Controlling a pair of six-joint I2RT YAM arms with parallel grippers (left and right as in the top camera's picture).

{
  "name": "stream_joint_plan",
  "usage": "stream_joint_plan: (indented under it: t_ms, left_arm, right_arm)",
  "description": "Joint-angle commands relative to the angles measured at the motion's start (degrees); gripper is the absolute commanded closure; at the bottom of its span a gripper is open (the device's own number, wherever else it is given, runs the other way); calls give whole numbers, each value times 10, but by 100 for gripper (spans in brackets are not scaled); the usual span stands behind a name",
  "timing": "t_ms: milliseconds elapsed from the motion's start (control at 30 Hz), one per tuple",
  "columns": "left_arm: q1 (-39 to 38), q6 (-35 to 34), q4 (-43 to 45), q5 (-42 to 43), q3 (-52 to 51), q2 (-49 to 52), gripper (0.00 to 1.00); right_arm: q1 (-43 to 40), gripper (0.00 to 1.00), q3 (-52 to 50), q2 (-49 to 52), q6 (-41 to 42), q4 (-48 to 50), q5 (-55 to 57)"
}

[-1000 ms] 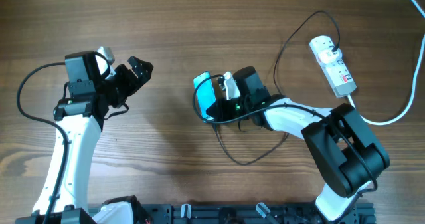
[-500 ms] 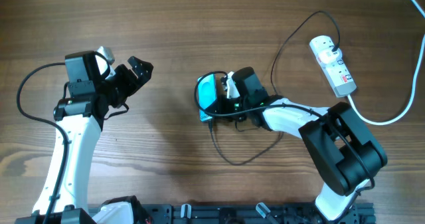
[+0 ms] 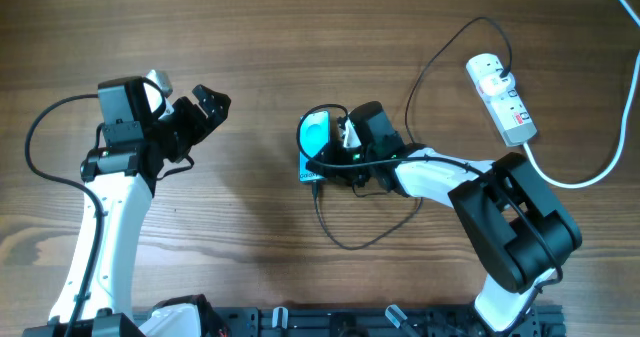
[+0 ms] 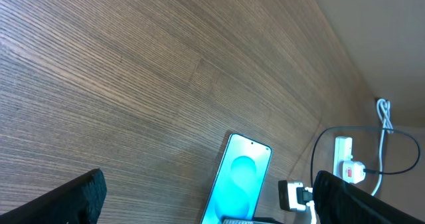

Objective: Plug charger to phone and switch on socket
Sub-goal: 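Lower the phone with the right gripper flat onto the table, then open the right gripper and release the phone on the table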

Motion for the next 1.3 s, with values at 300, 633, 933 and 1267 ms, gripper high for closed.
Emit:
stream_joint_plan:
  t_ms: [300,633,933,1267]
  left_arm:
    - [4,13,0,-7,1,3,0]
    - [4,13,0,-7,1,3,0]
    - [4,13,0,-7,1,3,0]
    - [4,13,0,-7,1,3,0]
  right_arm:
    - [1,57,-1,12,-36,-44,71]
    - [1,42,-1,12,-60,-106,134]
    - [1,34,-1,12,-75,-114,155]
    - [1,25,-1,12,-74,-120,172]
